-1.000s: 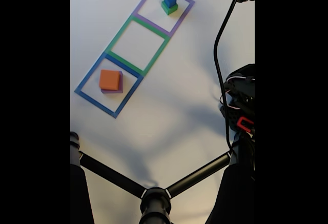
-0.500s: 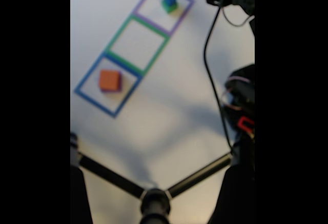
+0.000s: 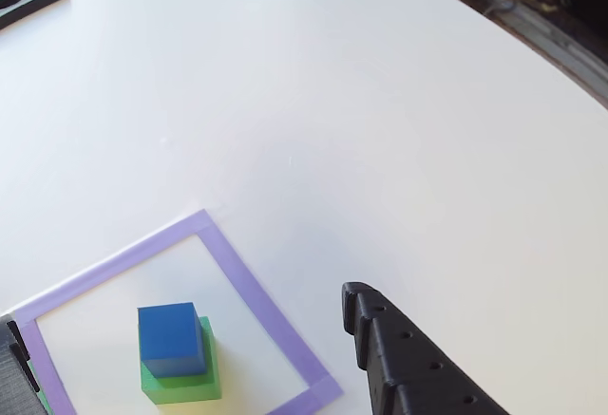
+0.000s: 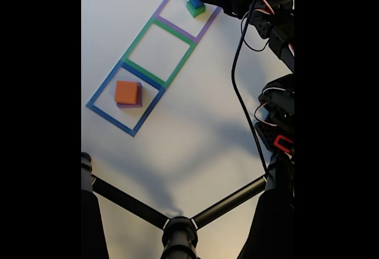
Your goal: Tower of hanoi
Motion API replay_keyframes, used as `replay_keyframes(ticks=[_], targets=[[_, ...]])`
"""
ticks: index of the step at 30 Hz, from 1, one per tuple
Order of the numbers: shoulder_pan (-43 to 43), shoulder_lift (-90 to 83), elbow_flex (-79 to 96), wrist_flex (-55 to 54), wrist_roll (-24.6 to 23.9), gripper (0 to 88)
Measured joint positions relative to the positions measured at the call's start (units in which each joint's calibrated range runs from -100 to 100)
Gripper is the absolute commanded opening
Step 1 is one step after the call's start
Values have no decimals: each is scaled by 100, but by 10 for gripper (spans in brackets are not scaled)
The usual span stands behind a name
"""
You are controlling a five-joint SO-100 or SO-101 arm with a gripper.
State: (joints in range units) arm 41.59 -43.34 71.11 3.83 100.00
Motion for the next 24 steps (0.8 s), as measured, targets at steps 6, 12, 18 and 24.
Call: replay_keyframes(ticks=[6,12,18,24], targets=[[30,454,782,-1316,0,417],[50,1202,1187,-2568,0,418],[-10,2320,1161,-3868,0,417],[-280,3707,817,-5032,0,416]])
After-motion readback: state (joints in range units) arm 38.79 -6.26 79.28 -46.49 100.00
